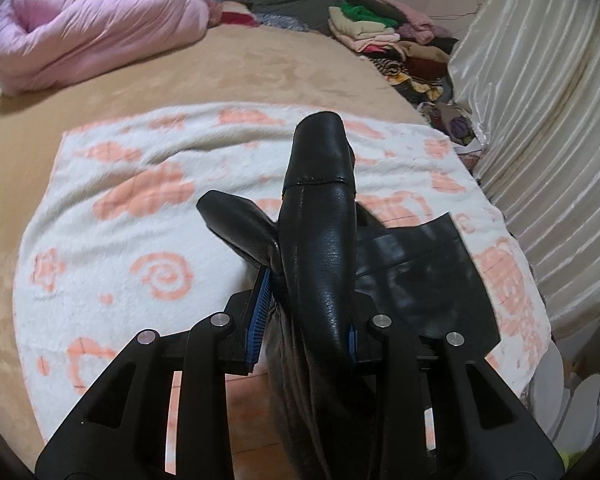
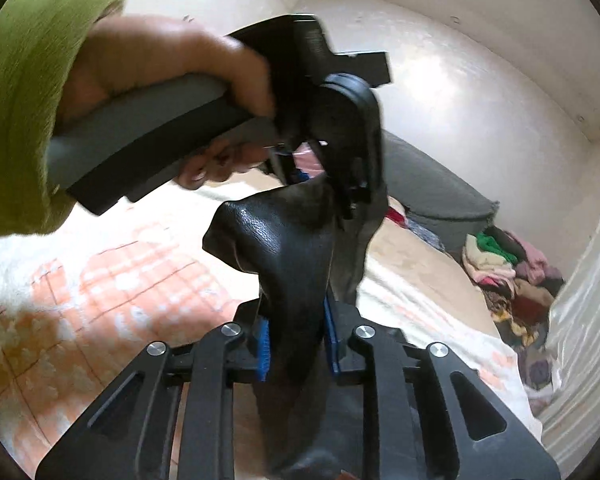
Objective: Fold large clothes
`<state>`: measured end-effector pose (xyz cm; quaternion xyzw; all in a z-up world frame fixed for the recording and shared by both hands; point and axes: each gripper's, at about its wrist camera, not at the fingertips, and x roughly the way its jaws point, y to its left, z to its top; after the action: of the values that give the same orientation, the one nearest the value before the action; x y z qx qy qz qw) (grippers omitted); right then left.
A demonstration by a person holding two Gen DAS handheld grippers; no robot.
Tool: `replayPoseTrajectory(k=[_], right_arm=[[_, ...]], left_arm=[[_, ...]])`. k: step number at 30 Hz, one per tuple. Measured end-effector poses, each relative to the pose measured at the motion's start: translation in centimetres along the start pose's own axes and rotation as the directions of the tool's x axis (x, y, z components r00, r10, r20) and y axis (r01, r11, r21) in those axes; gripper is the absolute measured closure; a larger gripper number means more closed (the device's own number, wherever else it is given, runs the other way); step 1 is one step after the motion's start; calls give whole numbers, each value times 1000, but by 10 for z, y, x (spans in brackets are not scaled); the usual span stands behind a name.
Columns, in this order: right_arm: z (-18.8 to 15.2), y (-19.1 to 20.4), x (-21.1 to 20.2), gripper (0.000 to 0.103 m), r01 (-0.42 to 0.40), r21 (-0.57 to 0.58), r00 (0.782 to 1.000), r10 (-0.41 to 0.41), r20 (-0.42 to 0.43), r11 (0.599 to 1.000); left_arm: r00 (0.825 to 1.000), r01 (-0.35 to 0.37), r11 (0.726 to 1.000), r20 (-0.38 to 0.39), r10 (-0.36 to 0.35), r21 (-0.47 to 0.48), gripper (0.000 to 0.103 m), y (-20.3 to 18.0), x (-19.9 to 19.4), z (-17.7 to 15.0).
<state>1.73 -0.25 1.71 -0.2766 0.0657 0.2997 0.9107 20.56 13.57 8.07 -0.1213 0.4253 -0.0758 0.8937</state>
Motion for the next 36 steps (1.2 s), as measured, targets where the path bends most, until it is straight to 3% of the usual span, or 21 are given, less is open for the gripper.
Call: replayPoseTrajectory(k=[11, 21, 27, 36], right_arm=[[-30, -75, -34, 89, 100, 135, 995, -103, 13, 986], [-77, -135, -30, 89, 159, 272, 987, -155, -36, 949], [-100, -152, -27, 89, 168, 341, 986, -151, -75, 925], [-122, -166, -21, 89, 132, 444, 988, -84, -126, 887]], left_arm=[[1000, 28, 998, 11, -29, 62, 76, -89, 17, 22], [999, 45, 991, -15, -44, 123, 70, -166, 59, 26], [999, 35, 987, -31, -31, 154, 66, -198, 82, 24], [996, 60, 987, -76, -49, 152, 59, -213, 109, 21]])
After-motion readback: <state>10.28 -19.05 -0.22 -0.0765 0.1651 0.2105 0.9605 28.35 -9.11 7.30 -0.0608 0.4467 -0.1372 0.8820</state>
